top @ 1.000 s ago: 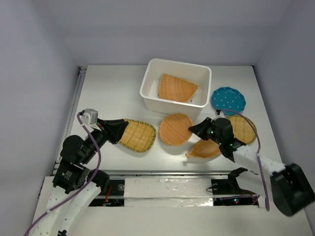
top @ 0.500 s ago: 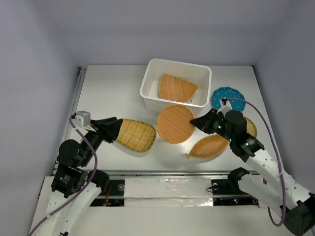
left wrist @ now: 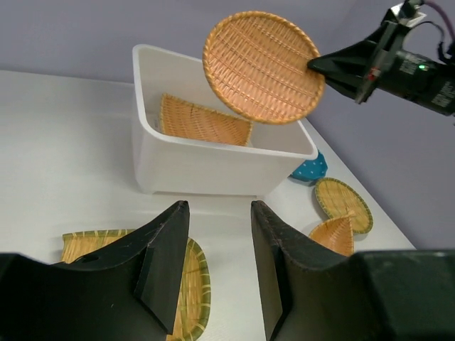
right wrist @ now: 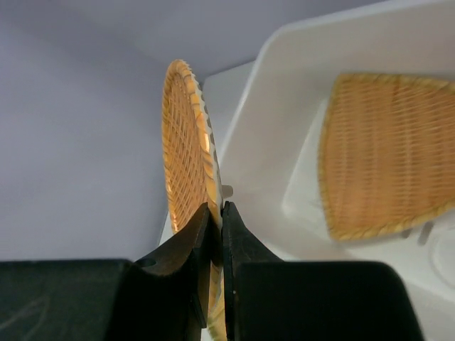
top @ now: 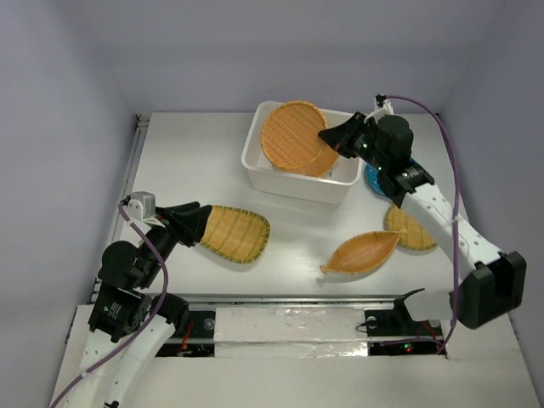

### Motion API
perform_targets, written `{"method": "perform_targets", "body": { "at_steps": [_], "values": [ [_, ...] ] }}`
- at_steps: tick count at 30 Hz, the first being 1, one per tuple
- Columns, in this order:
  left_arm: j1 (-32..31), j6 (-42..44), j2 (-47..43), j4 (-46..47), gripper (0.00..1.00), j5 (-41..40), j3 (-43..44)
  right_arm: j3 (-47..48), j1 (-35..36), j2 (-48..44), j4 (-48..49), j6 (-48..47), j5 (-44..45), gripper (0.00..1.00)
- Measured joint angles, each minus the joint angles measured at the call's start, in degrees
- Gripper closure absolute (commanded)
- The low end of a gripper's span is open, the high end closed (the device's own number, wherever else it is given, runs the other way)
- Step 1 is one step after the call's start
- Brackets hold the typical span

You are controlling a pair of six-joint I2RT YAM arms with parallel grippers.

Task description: Place the plates into the plastic bin on the countertop

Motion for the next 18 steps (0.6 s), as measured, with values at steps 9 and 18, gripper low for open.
{"method": "perform_targets", "body": {
  "at_steps": [9,18],
  "values": [
    [0.0,0.0,0.0,-0.1,0.62,0.1,0.0,2.6,-5.5,16.9,1.6,1.5,2.7,1.00],
    [0.0,0.0,0.1,-0.1,0.62,0.1,0.0,3.9,-5.3,24.4,-1.0,1.6,3.1,0.56]
  ]
}}
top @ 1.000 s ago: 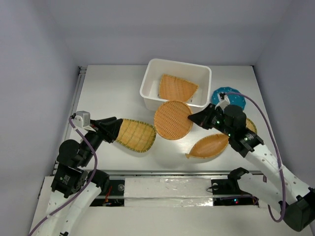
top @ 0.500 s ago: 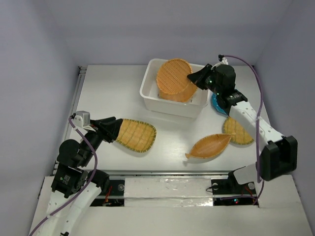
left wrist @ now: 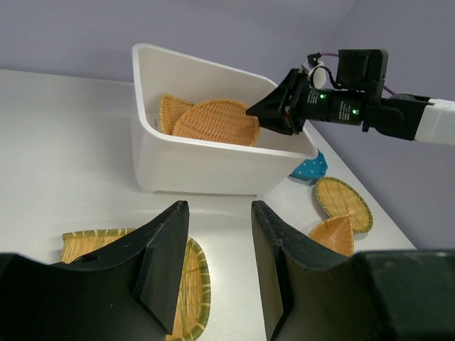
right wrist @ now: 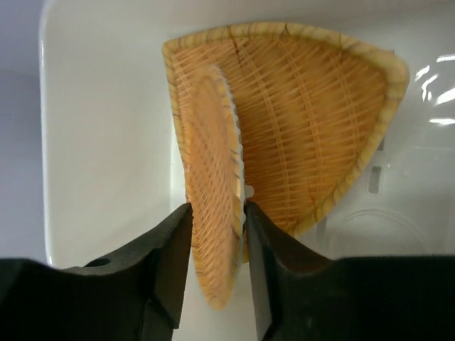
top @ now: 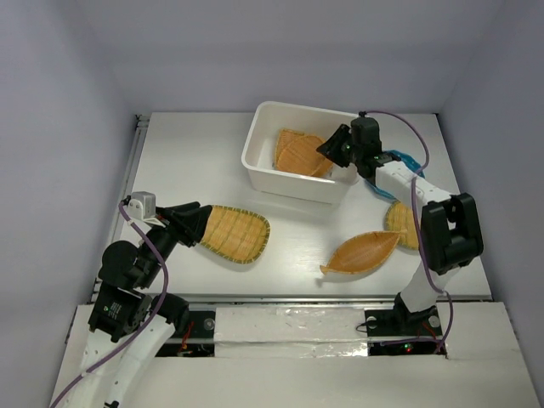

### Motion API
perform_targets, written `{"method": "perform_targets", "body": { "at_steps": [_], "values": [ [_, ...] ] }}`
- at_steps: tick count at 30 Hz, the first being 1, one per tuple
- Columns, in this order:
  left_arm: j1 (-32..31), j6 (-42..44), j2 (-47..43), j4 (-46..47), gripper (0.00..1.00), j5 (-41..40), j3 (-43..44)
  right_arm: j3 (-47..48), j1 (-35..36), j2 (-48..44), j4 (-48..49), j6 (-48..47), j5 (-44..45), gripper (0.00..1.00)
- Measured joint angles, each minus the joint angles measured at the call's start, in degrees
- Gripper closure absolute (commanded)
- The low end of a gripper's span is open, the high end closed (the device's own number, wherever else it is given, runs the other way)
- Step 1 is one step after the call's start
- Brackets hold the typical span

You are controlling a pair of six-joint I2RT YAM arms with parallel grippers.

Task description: Place the plates into the plastic bin on the countertop

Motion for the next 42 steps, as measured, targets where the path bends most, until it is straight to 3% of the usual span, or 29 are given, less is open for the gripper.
{"method": "perform_targets", "body": {
  "at_steps": [2,3,7,8,10,11,14,18,21,22,26,27,35,42],
  "values": [
    [0.0,0.0,0.0,0.0,0.62,0.0,0.0,1.3,0.0,0.2,-0.8,-0.2,0.4,0.40],
    [0.0,0.0,0.0,0.0,0.62,0.0,0.0,2.1,0.0,0.2,-1.1,-0.4,0.7,0.36],
    [0.0,0.0,0.0,0.0,0.62,0.0,0.0,2.8,0.0,-2.3,-1.9,-1.9,3.2,0.35],
    [0.0,0.0,0.0,0.0,0.62,0.0,0.0,2.7,0.0,-3.5,-2.3,-2.4,3.9,0.50],
    [0.0,0.0,0.0,0.0,0.62,0.0,0.0,1.7,0.1,-7.8,-2.4,-4.0,4.8,0.69],
    [0.0,0.0,0.0,0.0,0.62,0.0,0.0,0.7,0.5,-11.5,-2.3,-4.9,5.6,0.91],
    [0.2,0.0,0.0,0.0,0.62,0.0,0.0,-1.0,2.7,-18.1,-2.2,-7.3,7.1,1.00],
    [0.4,0.0,0.1,0.0,0.62,0.0,0.0,-6.4,11.9,-25.4,-0.2,-9.5,7.5,1.00],
    [0.5,0.0,0.2,0.0,0.63,0.0,0.0,-10.6,20.4,-25.6,-0.1,-9.7,8.2,1.00],
    [0.6,0.0,0.3,0.0,0.63,0.1,0.0,-12.1,23.6,-24.7,0.0,-9.3,8.6,0.97],
    [0.8,0.0,0.6,0.0,0.63,0.2,0.0,-17.4,34.1,-19.1,0.3,-5.6,11.3,0.37],
    [0.8,0.0,0.6,0.0,0.63,0.2,0.0,-18.8,35.7,-17.7,0.7,-4.1,11.8,0.33],
    [1.5,0.0,0.7,0.0,0.63,0.2,0.0,-24.4,36.5,-7.9,6.6,6.8,14.3,0.32],
    [1.5,0.0,0.7,0.0,0.63,0.3,0.0,-24.0,36.4,3.2,17.9,13.7,11.7,0.48]
  ]
}}
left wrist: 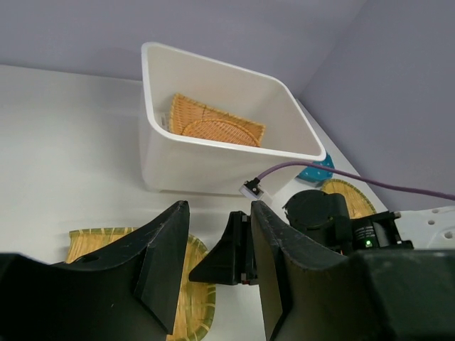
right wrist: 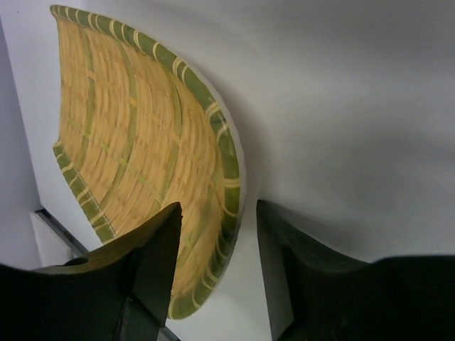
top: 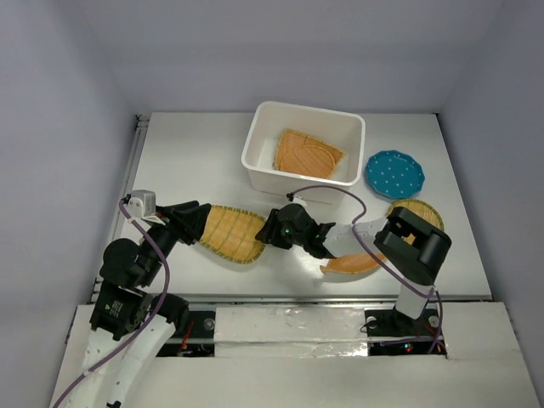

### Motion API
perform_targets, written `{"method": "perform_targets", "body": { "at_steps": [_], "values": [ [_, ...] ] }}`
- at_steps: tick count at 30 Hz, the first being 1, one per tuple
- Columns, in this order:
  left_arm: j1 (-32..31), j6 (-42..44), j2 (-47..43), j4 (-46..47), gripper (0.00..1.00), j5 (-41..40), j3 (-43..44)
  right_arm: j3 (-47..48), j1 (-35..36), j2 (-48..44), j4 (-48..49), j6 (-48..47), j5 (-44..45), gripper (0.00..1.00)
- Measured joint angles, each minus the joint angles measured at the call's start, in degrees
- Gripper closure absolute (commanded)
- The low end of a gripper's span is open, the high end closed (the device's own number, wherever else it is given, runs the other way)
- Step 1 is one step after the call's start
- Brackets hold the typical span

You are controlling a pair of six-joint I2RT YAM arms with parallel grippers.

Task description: Place the plates into the plastic bin on the countertop

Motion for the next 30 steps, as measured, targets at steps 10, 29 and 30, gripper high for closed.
{"method": "perform_targets", "body": {
  "at_steps": [10,29,30],
  "values": [
    [0.0,0.0,0.0,0.0,0.65,0.0,0.0,-0.3,0.0,2.1,7.1,5.0,-0.9,1.00],
    [0.0,-0.5,-4.0,-0.9,1.00,-5.7,0.3,8.2,-12.5,-38.1,-14.1,-17.0,11.8,1.00],
    [0.0,-0.5,-4.0,-0.9,1.00,-5.6,0.3,8.9,-15.0,-37.9,-14.6,-17.8,11.3,1.00]
  ]
}}
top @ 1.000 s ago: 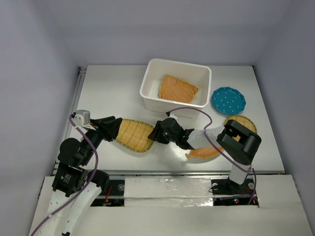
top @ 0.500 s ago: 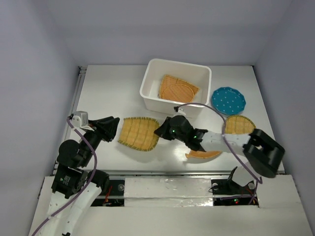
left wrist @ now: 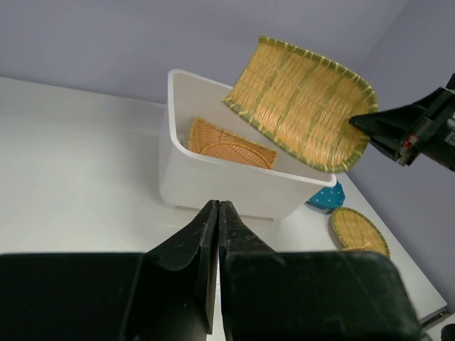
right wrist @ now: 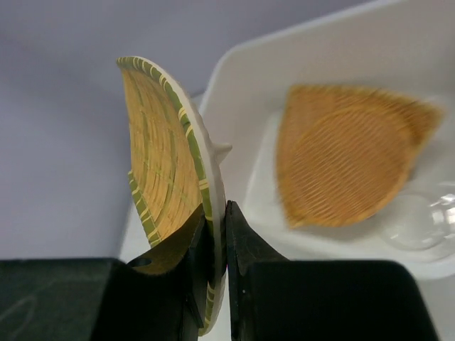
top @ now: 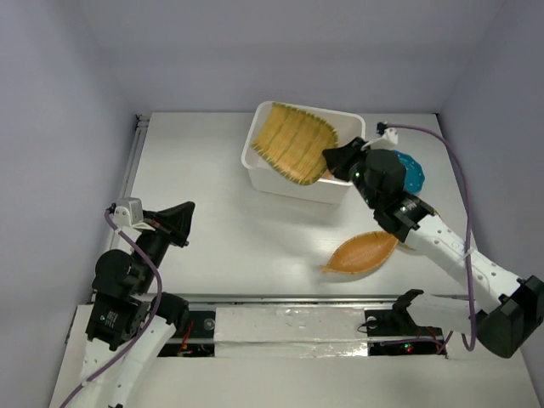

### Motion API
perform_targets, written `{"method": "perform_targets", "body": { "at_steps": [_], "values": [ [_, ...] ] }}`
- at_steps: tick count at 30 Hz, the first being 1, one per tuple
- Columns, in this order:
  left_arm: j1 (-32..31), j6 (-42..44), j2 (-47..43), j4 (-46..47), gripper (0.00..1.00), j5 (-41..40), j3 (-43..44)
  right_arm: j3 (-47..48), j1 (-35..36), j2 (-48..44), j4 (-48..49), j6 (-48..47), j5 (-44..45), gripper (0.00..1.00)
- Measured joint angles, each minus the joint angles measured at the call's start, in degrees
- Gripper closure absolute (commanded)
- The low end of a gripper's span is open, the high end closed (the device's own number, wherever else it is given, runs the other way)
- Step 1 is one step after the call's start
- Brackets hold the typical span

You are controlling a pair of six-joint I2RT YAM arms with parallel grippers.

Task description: Place the plates into the plastic bin on the countertop

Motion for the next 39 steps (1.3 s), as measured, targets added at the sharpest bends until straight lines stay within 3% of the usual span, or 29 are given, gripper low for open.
{"method": "perform_targets", "body": {
  "at_steps": [3,7,22,23,26,28,32,36,39],
  "values": [
    [0.0,-0.1,0.3,0.0,1.00,0.0,0.0,3.7,-6.8,3.5,-2.3,-2.8,-0.6,1.00],
    [0.0,-0.1,1.0,0.0,1.00,0.2,0.0,7.3,-10.8,10.0,-4.1,-5.5,-3.2,1.00],
    [0.1,0.1,4.1,0.1,1.00,4.2,0.0,11.5,-18.5,29.4,-3.3,-5.8,-15.2,0.99],
    [0.2,0.1,4.3,0.1,1.00,4.5,0.0,12.3,-18.9,30.7,-4.0,-5.9,-16.0,0.94],
    [0.4,0.1,5.6,0.7,1.00,6.2,0.0,15.1,-19.5,34.0,-6.7,-5.9,-17.5,0.65],
    [0.4,0.1,6.5,1.0,0.99,7.2,0.0,16.1,-19.5,34.4,-6.9,-6.0,-18.0,0.55],
    [0.4,-0.1,9.3,2.6,0.89,10.1,-0.2,15.9,-19.5,32.1,-7.0,-6.1,-18.0,0.26],
    [0.4,-1.4,12.0,5.1,0.80,14.3,-0.8,13.7,-19.5,25.1,-7.0,-6.9,-16.2,0.14],
    [0.4,-2.8,14.3,7.6,0.69,17.2,-1.7,11.5,-19.5,16.5,-6.4,-7.6,-14.9,0.13]
  ]
}}
